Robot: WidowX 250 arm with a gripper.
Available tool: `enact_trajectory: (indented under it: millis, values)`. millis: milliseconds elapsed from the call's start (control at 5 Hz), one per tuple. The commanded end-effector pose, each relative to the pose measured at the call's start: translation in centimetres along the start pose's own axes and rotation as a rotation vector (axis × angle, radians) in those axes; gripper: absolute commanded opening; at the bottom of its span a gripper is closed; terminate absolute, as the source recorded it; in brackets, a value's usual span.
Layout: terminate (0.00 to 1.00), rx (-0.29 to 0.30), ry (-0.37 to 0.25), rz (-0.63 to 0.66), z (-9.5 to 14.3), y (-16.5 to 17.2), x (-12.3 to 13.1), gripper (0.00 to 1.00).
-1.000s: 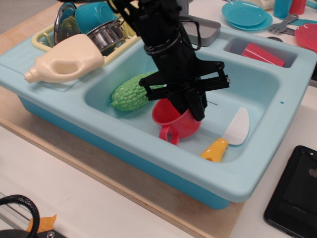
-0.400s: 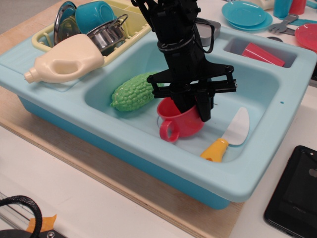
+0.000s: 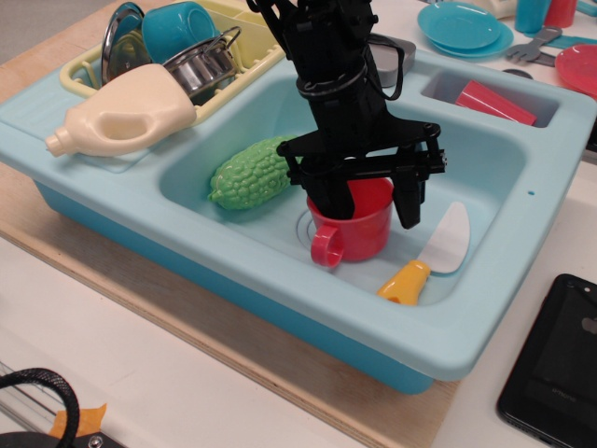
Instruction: Flip cup upright
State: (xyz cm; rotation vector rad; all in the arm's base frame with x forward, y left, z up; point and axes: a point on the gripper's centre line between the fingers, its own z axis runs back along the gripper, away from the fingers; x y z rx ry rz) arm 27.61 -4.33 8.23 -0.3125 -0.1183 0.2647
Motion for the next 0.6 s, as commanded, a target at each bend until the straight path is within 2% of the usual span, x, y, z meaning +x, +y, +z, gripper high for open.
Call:
enact_trajectory:
  millis: [0,200,400]
  values:
    - [0.0,-0.006,-0.021,-0.017,0.58,-0.48,0.39,1.0]
    - [0.0,-0.006,-0.021,-0.017,0.58,-0.48,0.39,1.0]
    - [1.0,-0.006,-0.021,-0.017,0.58,-0.48,0.39,1.0]
